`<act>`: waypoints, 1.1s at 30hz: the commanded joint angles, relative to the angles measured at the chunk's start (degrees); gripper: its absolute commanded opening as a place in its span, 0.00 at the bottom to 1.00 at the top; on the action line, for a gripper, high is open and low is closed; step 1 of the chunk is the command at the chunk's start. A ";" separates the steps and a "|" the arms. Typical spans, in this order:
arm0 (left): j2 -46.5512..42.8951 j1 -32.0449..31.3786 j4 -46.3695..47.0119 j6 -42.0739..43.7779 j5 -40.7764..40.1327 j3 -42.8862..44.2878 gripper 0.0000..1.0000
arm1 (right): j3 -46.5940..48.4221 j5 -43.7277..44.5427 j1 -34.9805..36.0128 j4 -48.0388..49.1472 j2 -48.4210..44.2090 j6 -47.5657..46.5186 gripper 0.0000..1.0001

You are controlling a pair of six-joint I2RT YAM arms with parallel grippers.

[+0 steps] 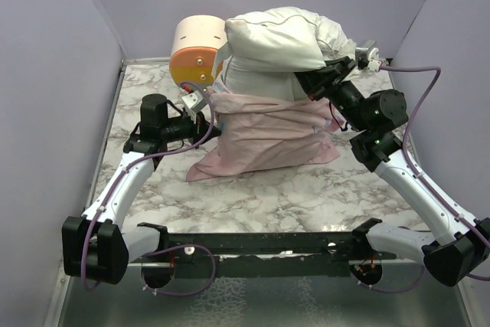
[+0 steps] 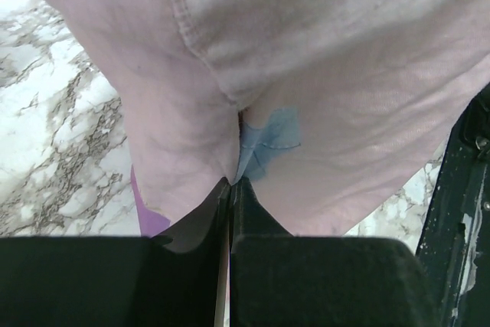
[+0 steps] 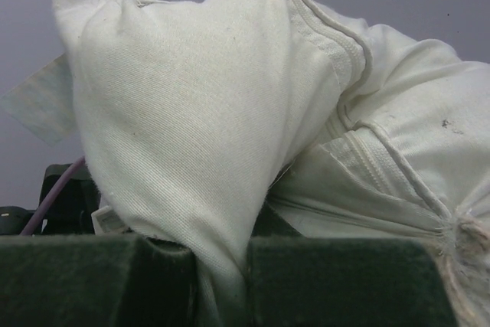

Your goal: Remove the pillowcase from the pillow

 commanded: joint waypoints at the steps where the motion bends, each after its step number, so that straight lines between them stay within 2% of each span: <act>1: -1.59 -0.20 0.14 1.18 -3.00 -0.87 0.00 | 2.68 4.54 -0.16 8.12 -0.94 2.87 0.01; 6: -3.12 -0.66 -4.02 5.09 -4.98 -2.12 0.00 | 5.23 11.77 -0.75 7.39 -0.16 2.54 0.01; 10: -4.71 -5.48 -12.98 15.67 -14.16 -3.89 0.00 | 8.40 23.42 -1.58 7.48 1.06 3.33 0.01; 13: -5.32 -7.27 -17.52 19.69 -20.47 -5.09 0.00 | 9.76 31.82 -2.15 8.64 1.83 3.90 0.01; 17: -4.42 -8.53 -23.24 24.51 -26.92 -5.24 0.00 | 11.24 37.84 -4.45 9.60 2.42 4.78 0.01; 27: -7.79 -8.53 -28.56 34.64 -34.74 -7.42 0.00 | 11.23 43.40 -12.95 11.40 0.84 8.15 0.01; 33: -10.38 -8.54 -30.45 36.95 -37.91 -8.25 0.00 | 9.88 45.43 -16.41 13.41 0.43 8.70 0.01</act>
